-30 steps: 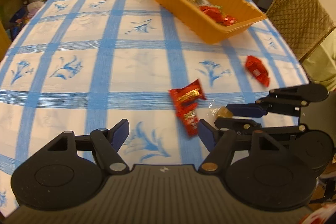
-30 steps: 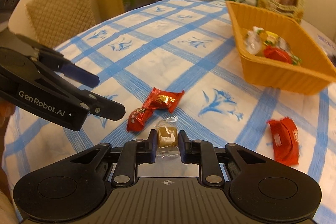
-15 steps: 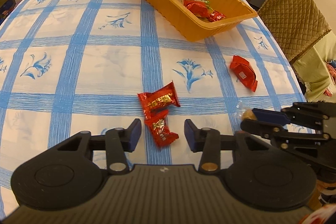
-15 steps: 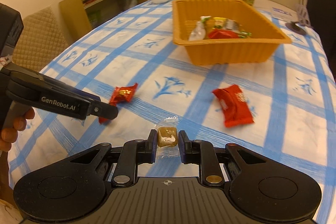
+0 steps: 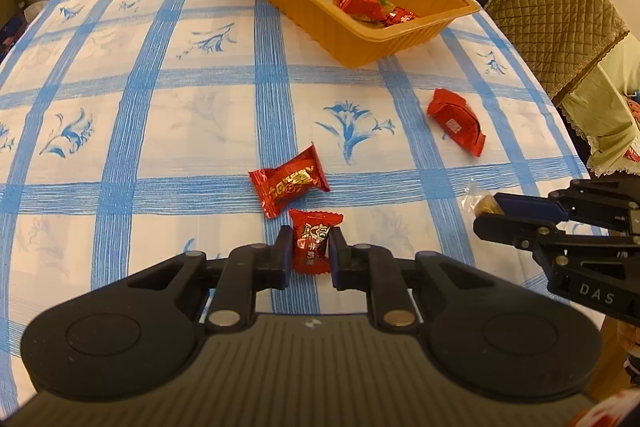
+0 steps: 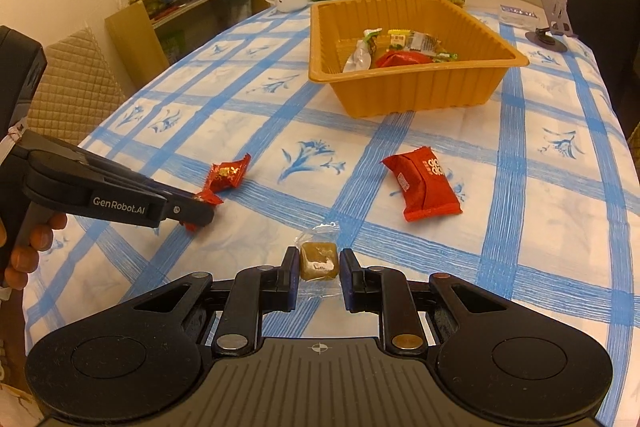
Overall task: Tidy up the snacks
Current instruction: 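Carry both held candies over the orange tray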
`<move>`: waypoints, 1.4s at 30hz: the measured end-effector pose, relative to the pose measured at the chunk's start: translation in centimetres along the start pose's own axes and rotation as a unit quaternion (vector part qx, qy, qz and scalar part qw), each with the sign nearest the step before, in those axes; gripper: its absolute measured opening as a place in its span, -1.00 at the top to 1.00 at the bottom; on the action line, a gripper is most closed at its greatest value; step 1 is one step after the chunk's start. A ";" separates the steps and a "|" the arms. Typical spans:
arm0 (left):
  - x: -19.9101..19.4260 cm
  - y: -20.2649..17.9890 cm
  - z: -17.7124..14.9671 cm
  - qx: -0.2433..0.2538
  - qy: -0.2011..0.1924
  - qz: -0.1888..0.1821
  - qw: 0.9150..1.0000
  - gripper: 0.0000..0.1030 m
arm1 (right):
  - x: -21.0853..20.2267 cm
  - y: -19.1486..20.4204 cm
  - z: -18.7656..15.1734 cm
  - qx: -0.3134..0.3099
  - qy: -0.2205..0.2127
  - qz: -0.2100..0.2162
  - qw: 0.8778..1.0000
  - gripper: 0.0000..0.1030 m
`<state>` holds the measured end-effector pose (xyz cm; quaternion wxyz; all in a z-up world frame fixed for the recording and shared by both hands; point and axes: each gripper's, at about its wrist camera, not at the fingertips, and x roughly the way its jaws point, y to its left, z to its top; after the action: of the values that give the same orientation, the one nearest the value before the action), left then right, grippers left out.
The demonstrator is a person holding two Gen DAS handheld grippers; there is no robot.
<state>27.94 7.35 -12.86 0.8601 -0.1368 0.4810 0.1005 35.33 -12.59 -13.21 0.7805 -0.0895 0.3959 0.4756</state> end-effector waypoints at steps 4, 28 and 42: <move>-0.7 -0.1 0.1 0.003 -0.008 -0.003 1.000 0.69 | -0.3 -0.1 0.2 0.003 -0.006 0.003 1.000 0.58; -4.0 -2.0 9.0 0.053 -0.101 -0.051 0.992 0.69 | -1.8 -3.5 8.9 0.085 -0.086 0.023 0.992 0.58; 0.1 -3.1 16.1 0.074 -0.105 -0.064 0.990 0.69 | 1.1 -7.4 14.7 0.100 -0.102 0.001 0.990 0.58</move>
<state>41.82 9.78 -4.44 0.9184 -0.0924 0.3840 0.0233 49.42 -8.20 -5.82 0.8215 0.0381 0.3597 0.4408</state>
